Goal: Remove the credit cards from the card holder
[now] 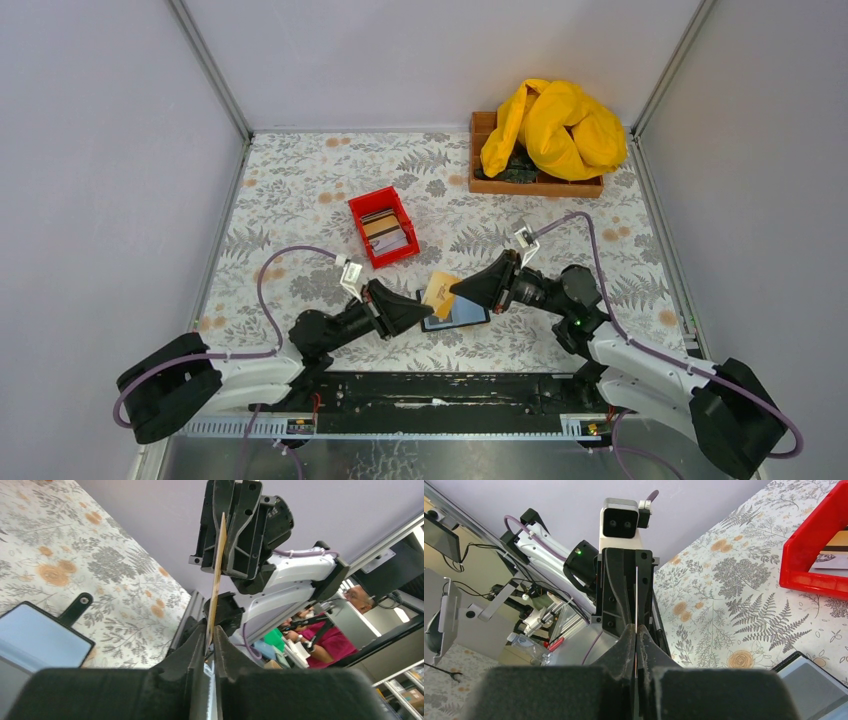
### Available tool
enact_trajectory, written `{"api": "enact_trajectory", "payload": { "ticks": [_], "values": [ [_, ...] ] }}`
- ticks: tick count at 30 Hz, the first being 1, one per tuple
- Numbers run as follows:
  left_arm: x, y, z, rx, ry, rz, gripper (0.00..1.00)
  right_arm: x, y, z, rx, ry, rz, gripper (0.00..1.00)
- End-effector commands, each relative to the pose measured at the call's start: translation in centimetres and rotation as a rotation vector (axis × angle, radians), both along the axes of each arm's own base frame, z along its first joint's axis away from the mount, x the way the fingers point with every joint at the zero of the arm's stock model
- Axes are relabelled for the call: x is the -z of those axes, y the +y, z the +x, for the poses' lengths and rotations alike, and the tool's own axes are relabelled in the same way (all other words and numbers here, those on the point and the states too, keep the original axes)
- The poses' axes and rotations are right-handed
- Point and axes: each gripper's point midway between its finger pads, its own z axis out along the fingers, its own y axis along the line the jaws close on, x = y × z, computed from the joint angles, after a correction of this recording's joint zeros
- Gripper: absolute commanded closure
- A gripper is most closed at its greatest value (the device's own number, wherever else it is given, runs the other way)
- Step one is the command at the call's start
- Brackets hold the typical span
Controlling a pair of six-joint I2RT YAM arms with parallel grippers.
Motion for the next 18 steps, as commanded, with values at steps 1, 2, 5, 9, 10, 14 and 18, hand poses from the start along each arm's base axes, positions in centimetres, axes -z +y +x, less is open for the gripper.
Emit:
{"api": "enact_trajectory", "payload": {
  "ticks": [1,2,5,9,10,14,18],
  "values": [
    [1.1,1.7,-1.0,-0.017,-0.016,-0.020,0.91,-3.5,-0.4,0.2,0.026,-0.099,0.063,1.00],
    [1.0,1.7,-0.9,-0.020,-0.016,-0.020,0.98,-3.5,-0.5,0.2,0.028,-0.103,0.061,1.00],
    [0.9,1.8,-0.9,-0.029,-0.022,-0.016,1.00,-3.3,-0.4,-0.1,0.017,-0.108,0.047,1.00],
    [1.2,1.5,-0.2,-0.053,-0.040,0.052,1.00,-2.8,-0.6,-0.1,0.028,-0.120,0.021,0.67],
    [1.6,1.3,0.4,-0.080,-0.031,0.102,1.00,-2.5,-0.9,0.3,0.058,-0.136,0.003,0.60],
    [2.5,3.0,4.7,-0.319,0.019,0.329,1.00,-0.4,-2.4,2.8,0.235,-0.131,-0.119,0.53],
    [2.9,6.8,8.1,-0.575,0.084,0.565,1.00,1.8,-3.8,4.7,0.366,-0.119,-0.225,0.53]
  ]
}}
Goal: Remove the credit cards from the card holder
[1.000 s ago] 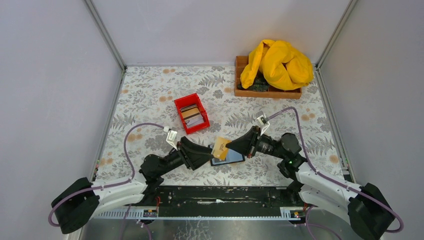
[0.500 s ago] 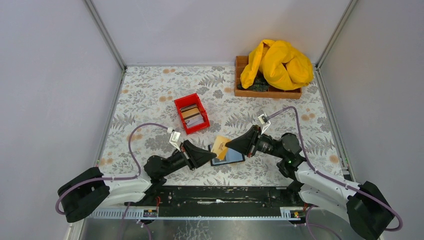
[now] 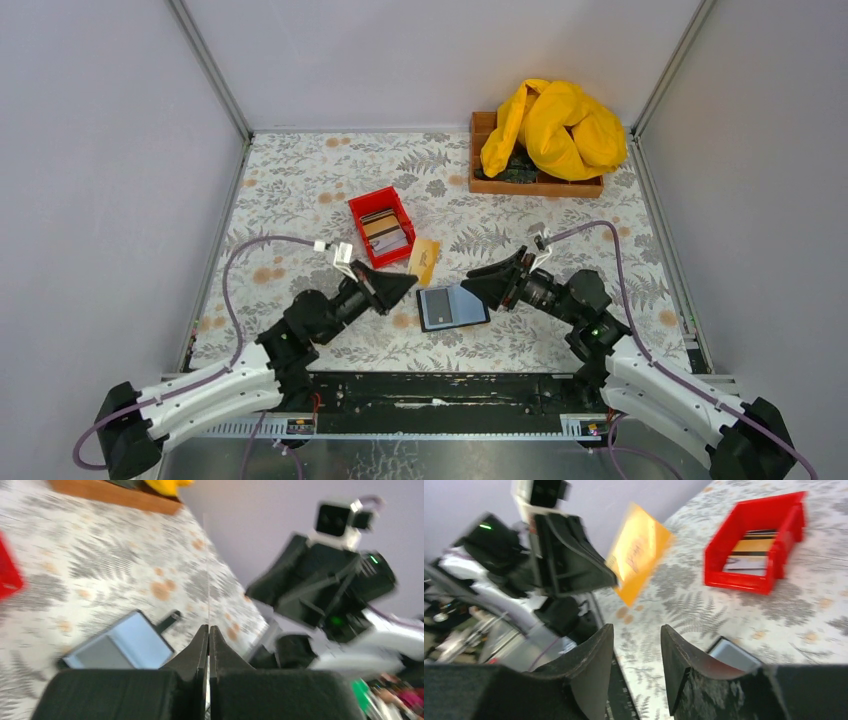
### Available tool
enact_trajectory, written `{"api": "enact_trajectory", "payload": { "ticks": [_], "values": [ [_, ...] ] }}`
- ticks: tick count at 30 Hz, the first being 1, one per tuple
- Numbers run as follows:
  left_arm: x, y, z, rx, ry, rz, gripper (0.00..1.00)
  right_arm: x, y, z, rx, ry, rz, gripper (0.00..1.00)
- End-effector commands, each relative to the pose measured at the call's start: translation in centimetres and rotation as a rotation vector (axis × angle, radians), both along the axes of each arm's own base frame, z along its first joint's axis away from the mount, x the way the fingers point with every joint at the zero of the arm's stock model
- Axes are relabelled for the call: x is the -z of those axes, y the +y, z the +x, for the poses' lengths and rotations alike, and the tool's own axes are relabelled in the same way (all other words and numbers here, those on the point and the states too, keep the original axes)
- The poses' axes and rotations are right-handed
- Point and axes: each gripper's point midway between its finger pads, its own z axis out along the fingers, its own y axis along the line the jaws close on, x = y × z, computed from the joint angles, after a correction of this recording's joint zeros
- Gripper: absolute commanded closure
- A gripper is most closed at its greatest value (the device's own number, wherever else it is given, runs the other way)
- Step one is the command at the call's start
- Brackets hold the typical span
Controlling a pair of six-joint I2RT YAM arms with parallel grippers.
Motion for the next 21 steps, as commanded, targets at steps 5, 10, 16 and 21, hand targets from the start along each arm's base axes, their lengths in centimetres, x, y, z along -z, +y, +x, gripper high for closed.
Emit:
{"api": "enact_trajectory", "payload": {
  "ticks": [5,10,16,21],
  "values": [
    [3.2,7.4,7.4,-0.485,0.153,0.536,1.00,4.5,-2.1,4.0,0.227,0.005,-0.204,0.53],
    [4.9,11.5,11.9,-0.661,0.404,0.491,1.00,7.0,-2.3,4.7,0.247,0.026,-0.275,0.54],
    [3.8,8.1,15.5,-0.485,0.320,0.493,1.00,9.1,-2.3,4.8,0.238,0.045,-0.333,0.55],
    [3.9,6.8,18.1,-0.370,0.292,0.636,1.00,9.4,-2.6,4.9,0.249,0.047,-0.339,0.55]
  ]
}}
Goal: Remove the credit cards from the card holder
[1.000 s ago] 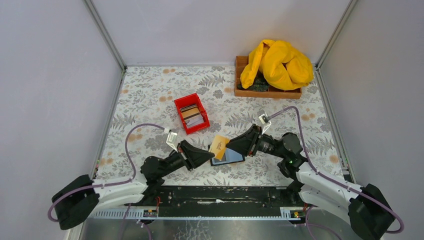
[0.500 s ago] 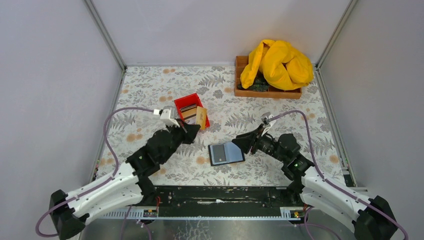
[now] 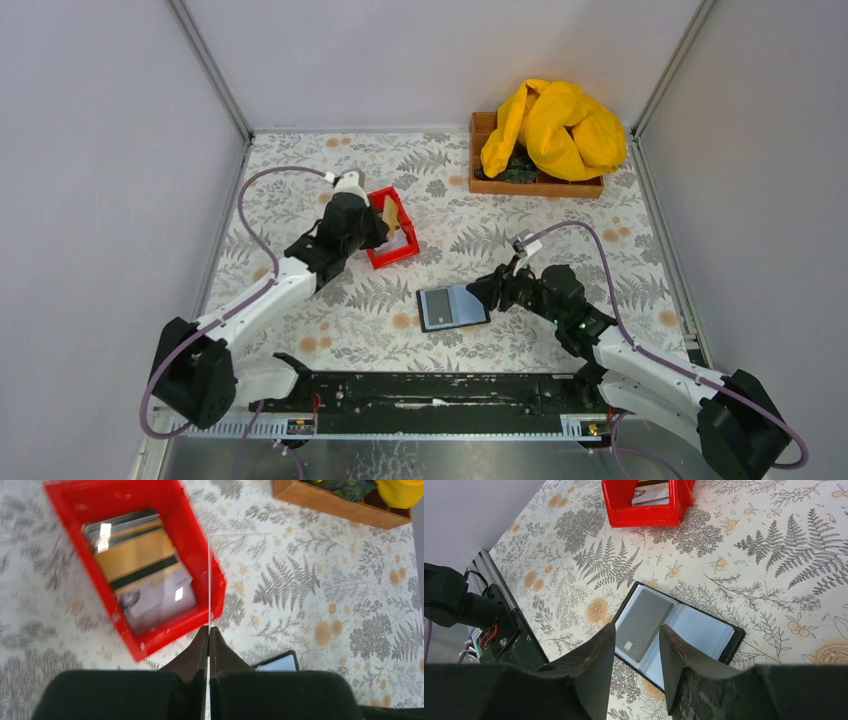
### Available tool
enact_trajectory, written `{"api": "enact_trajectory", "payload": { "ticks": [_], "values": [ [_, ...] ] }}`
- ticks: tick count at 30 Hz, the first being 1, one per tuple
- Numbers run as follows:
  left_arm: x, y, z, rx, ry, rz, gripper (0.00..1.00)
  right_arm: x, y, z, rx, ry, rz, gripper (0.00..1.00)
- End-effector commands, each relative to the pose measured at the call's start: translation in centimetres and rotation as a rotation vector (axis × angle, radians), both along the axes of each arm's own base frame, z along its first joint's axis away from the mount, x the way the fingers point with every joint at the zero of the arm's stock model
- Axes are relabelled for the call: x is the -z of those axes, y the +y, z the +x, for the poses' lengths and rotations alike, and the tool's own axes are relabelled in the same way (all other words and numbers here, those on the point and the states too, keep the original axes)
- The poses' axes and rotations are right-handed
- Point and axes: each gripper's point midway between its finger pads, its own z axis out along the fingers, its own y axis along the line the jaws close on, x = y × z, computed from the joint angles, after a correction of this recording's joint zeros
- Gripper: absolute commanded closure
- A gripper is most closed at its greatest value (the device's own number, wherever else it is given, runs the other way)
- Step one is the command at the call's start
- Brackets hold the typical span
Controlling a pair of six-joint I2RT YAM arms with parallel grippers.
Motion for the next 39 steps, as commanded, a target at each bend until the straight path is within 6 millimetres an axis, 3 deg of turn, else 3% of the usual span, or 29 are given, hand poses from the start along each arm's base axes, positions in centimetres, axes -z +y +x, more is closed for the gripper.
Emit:
{"api": "enact_trajectory", "payload": {
  "ticks": [1,5,10,14,20,27,39],
  "values": [
    [-2.2,-1.6,2.5,0.169,-0.022,0.050,1.00,-1.1,-0.4,0.8,0.026,-0.065,0.007,0.55],
    [-2.0,-1.6,3.3,0.207,0.053,-0.110,1.00,-0.8,-0.5,0.9,0.030,-0.061,0.002,0.56],
    [-2.0,-2.4,2.7,0.318,0.161,-0.408,1.00,-0.6,-0.4,0.9,0.029,-0.050,-0.003,0.56],
    [-2.2,-2.3,2.8,0.330,0.225,-0.520,1.00,-0.4,-0.6,1.0,0.038,-0.046,-0.011,0.56],
    [-2.4,-1.7,3.0,0.336,0.338,-0.483,1.00,0.0,-0.5,1.1,0.039,-0.034,-0.019,0.56],
    [-2.2,2.3,4.4,0.237,0.352,-0.426,1.00,0.1,-0.6,1.2,0.042,-0.031,-0.021,0.56],
    [2.0,3.9,4.9,0.257,0.486,-0.388,1.00,0.6,-0.5,1.3,0.042,-0.016,-0.033,0.57]
  ]
}}
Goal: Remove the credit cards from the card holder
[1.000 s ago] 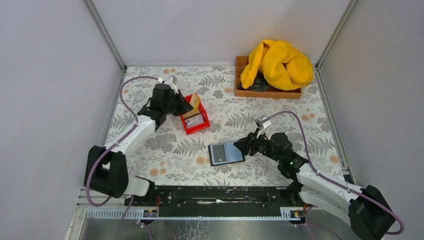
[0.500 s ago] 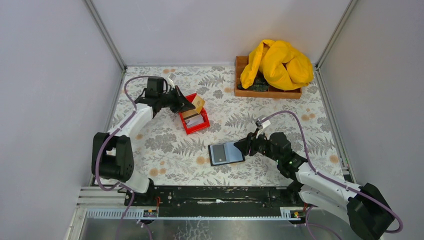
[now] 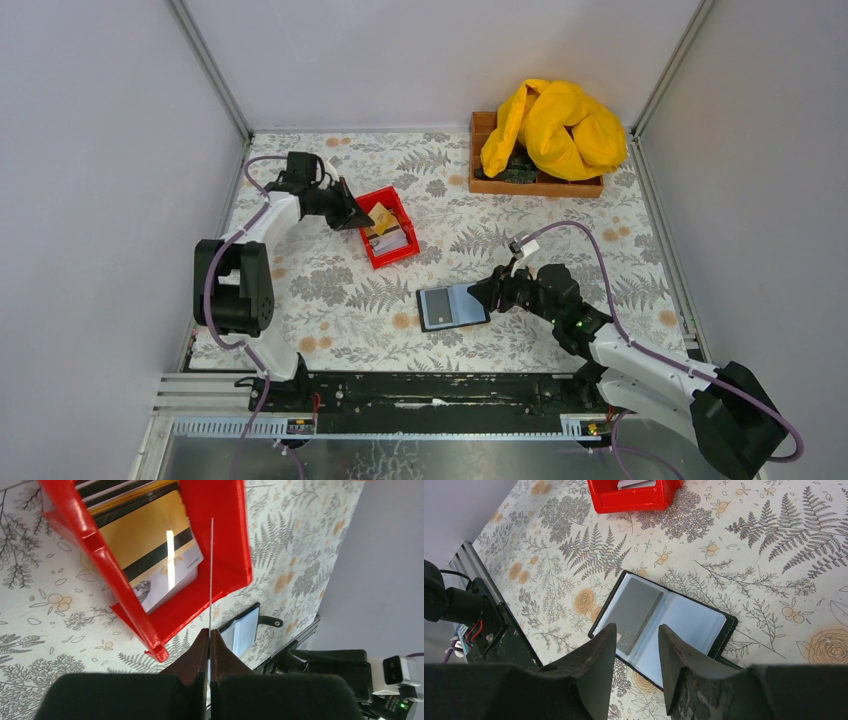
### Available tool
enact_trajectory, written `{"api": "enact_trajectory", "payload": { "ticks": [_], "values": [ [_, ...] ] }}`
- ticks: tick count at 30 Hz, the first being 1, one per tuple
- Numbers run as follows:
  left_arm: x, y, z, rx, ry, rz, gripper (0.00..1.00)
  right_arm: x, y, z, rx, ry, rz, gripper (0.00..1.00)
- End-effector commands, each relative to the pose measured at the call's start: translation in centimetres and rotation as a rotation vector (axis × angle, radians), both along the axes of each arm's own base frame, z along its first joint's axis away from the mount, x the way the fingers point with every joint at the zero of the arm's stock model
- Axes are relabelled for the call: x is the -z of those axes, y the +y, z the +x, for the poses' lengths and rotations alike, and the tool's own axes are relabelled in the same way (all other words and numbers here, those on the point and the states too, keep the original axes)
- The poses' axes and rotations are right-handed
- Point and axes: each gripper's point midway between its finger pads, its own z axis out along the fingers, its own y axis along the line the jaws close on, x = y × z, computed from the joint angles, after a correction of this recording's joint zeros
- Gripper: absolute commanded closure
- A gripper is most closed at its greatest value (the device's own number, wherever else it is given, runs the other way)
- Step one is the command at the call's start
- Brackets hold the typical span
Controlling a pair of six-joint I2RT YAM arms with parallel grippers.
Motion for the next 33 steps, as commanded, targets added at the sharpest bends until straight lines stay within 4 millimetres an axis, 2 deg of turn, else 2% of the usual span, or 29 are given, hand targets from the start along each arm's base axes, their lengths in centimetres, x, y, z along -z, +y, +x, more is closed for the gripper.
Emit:
{"api": "enact_trajectory", "payload": {
  "ticks": [1,11,28,33],
  "values": [
    [-0.1,0.5,-0.2,0.042,0.017,-0.003,1.00,-1.3,-0.1,1.1,0.028,-0.054,0.016,0.57],
    [-0.1,0.0,0.9,0.087,0.038,-0.049,1.00,-1.1,0.0,1.1,0.028,-0.048,0.012,0.57],
    [2.1,-0.4,1.0,0.097,0.116,-0.061,1.00,-1.1,-0.1,1.1,0.028,-0.050,0.010,0.57],
    [2.5,0.0,1.2,0.076,0.120,-0.031,0.79,-1.1,-0.1,1.1,0.027,-0.050,0.010,0.57]
  ]
}}
